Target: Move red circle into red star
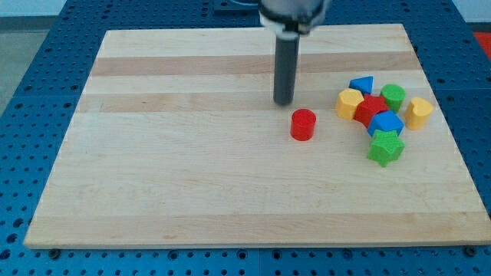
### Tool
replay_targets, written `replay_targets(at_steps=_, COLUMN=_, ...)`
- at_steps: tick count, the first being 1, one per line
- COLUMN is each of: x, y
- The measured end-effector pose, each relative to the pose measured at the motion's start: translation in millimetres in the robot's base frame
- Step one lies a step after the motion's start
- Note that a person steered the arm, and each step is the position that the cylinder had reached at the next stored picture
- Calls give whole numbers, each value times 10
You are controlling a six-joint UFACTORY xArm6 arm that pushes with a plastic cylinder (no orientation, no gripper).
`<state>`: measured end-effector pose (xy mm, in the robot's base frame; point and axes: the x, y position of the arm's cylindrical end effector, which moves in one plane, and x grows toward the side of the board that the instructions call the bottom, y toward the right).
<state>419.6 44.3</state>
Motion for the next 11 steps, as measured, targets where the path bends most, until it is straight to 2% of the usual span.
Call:
replay_targets(at_steps=1, x=460, y=0)
replay_targets(at_steps=3, x=498, y=40)
replay_targets(at_steps=4, x=509, y=449)
replay_targets(at_steps=5, x=509, y=605)
replay_targets(at_steps=10, x=494, y=1039)
replay_targets(at_steps=11, x=794, y=952)
